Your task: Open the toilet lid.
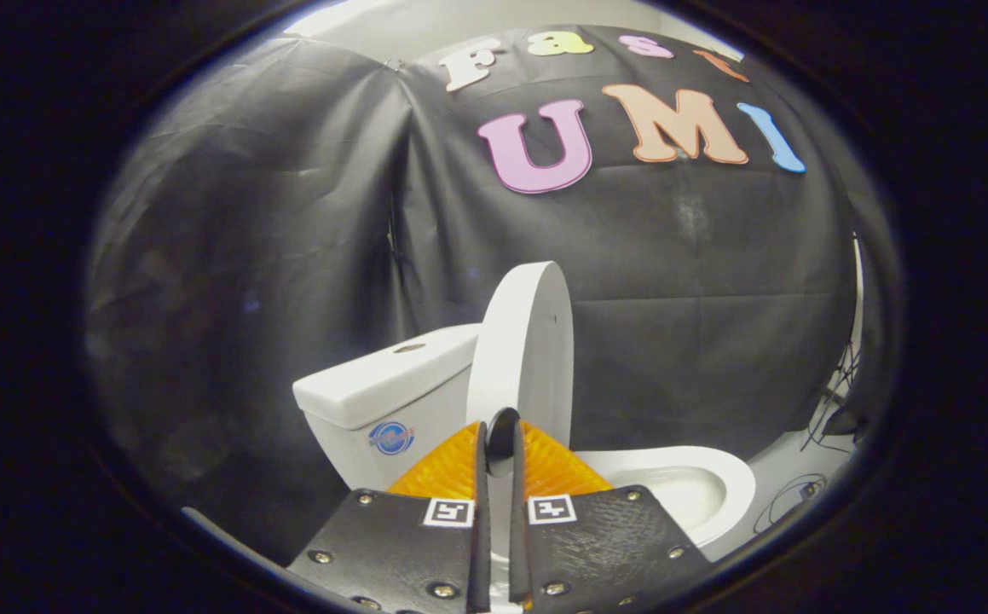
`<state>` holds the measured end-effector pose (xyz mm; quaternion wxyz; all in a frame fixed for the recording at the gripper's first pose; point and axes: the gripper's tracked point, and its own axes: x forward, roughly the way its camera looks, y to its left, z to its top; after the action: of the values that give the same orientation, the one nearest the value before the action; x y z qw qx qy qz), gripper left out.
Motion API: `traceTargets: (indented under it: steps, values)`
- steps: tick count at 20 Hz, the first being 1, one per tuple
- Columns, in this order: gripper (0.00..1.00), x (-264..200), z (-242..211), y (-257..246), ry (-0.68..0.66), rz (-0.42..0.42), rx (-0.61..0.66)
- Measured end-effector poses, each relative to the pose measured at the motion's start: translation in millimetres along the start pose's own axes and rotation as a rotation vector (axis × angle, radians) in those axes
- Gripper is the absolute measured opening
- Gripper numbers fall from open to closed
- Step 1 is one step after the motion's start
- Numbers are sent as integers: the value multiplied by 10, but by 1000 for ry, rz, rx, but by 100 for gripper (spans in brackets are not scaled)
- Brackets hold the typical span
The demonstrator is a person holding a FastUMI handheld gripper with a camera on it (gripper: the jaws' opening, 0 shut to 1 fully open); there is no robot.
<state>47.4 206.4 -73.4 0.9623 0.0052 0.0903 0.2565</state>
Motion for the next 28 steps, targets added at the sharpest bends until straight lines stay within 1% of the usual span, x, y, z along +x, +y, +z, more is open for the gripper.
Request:
traceTargets:
  steps: [12,13,21,23,24,25,28]
  values:
    - [9,150,-39,285,-18,40,-4]
    - [12,129,-23,281,-26,43,-5]
    - [12,199,-77,423,-26,70,-15]
    - [16,215,-92,453,-28,77,-15]
    - [15,243,-133,477,-7,90,-10]
    - [19,218,-118,481,-20,92,1]
    - [20,254,-179,510,8,91,16]
